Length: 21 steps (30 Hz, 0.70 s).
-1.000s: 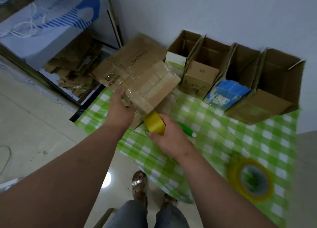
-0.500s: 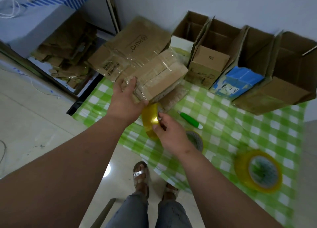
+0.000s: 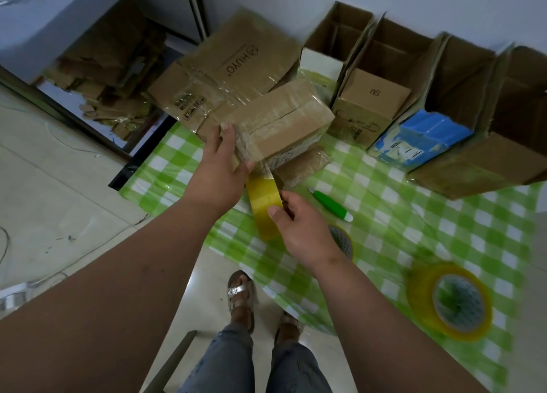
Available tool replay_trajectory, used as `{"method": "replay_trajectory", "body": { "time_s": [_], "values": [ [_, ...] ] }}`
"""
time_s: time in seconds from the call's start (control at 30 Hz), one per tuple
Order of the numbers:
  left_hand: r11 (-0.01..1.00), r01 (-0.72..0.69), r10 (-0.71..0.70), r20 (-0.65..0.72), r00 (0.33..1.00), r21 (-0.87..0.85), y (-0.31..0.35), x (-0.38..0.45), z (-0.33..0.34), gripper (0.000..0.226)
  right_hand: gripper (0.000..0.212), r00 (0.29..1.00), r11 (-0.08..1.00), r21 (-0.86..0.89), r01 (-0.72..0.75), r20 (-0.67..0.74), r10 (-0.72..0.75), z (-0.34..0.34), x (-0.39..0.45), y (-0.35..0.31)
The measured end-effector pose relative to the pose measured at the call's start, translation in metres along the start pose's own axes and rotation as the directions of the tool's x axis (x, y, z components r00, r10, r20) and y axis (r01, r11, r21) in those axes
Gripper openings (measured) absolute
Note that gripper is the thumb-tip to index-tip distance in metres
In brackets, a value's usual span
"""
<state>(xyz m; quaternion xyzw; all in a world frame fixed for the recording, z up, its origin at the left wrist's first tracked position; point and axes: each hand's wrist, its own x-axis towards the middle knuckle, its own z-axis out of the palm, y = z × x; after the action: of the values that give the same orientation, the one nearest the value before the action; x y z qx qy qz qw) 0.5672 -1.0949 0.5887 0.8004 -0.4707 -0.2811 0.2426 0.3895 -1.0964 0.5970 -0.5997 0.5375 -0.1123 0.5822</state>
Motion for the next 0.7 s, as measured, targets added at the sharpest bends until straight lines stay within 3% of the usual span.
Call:
{"method": "replay_trajectory", "body": {
  "time_s": [0.13, 0.27, 0.37, 0.43, 0.47, 0.57, 0.63, 0.7],
  "values": [
    [1.000, 0.017, -0.017, 0.010, 1.000, 0.011, 0.001, 0.003, -0.002, 0.074, 0.020, 0.998, 1.000, -0.015, -0.016, -0.056, 0.015, -0.003, 0.001, 0.010],
    [0.999, 0.028, -0.028, -0.019, 0.999, -0.039, 0.001, 0.003, 0.001, 0.075, 0.023, 0.996, 0.999, -0.036, -0.041, -0.086, 0.037, 0.000, 0.006, 0.015],
    [0.992, 0.069, -0.085, -0.160, 0.983, -0.104, 0.004, -0.001, 0.007, 0.066, 0.029, 0.993, 0.997, -0.046, -0.056, -0.107, 0.051, 0.000, 0.008, 0.015],
    [0.972, 0.136, -0.182, -0.251, 0.951, -0.189, 0.009, -0.006, 0.015, 0.042, 0.028, 0.996, 0.997, -0.044, -0.057, -0.069, 0.054, -0.003, 0.007, 0.014],
    [0.948, 0.201, -0.263, -0.251, 0.932, -0.248, 0.011, -0.009, 0.020, 0.034, 0.027, 0.998, 0.998, -0.041, -0.054, -0.044, 0.052, -0.005, 0.007, 0.014],
    [0.791, 0.445, -0.534, -0.119, 0.837, -0.421, 0.015, -0.014, 0.027, 0.042, 0.030, 0.999, 0.999, -0.011, -0.044, 0.013, 0.044, -0.012, 0.008, 0.015],
    [0.686, 0.512, -0.611, -0.028, 0.791, -0.518, 0.017, -0.017, 0.028, 0.046, 0.032, 0.998, 0.998, -0.044, -0.037, 0.041, 0.039, -0.017, 0.009, 0.015],
    [0.627, 0.505, -0.611, 0.027, 0.791, -0.593, 0.020, -0.020, 0.029, 0.047, 0.034, 0.997, 0.994, -0.104, -0.027, 0.062, 0.034, -0.021, 0.012, 0.015]
  ]
}}
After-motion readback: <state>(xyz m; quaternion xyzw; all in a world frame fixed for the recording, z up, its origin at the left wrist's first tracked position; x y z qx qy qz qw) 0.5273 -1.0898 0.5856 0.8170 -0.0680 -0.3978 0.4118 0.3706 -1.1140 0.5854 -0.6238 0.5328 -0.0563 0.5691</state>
